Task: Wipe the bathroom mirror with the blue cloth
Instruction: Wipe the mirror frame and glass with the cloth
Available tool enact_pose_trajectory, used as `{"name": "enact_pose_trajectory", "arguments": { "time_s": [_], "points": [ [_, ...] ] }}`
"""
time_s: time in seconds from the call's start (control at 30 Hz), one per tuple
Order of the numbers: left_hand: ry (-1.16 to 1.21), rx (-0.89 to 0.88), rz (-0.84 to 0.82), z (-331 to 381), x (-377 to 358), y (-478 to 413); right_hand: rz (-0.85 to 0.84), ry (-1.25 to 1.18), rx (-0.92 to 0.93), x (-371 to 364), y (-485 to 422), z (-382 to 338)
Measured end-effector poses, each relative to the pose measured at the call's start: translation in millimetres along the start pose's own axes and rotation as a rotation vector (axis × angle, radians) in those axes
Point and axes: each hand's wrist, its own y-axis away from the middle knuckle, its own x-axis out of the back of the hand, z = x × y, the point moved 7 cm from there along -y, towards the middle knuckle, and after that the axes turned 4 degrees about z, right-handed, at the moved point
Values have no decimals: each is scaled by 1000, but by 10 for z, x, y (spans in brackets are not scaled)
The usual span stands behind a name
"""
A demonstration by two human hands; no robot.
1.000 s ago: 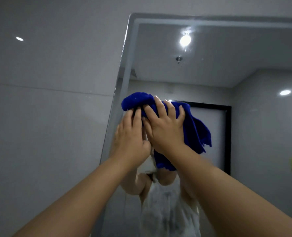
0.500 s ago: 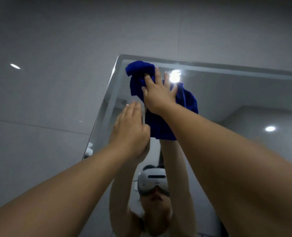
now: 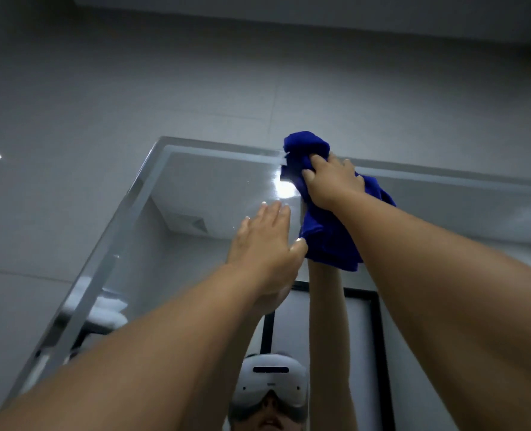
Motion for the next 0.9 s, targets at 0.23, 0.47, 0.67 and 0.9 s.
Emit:
{"name": "enact_pose_trajectory", "arguments": {
  "time_s": [0.23,0.47,0.67,0.9],
  "points": [
    [-118,17,-23,-23,-234,68,30,105,-7,79,71,93],
    [-12,-73,69,-149,119,-63,97,1,172,179,-51,-291],
    [-48,-101,137,-730,158,27,-147,58,366,-282,-190,-1366],
    [63,-155,221,-777,265,-5,-131,68,330,-440,-318,-1723]
  ]
}}
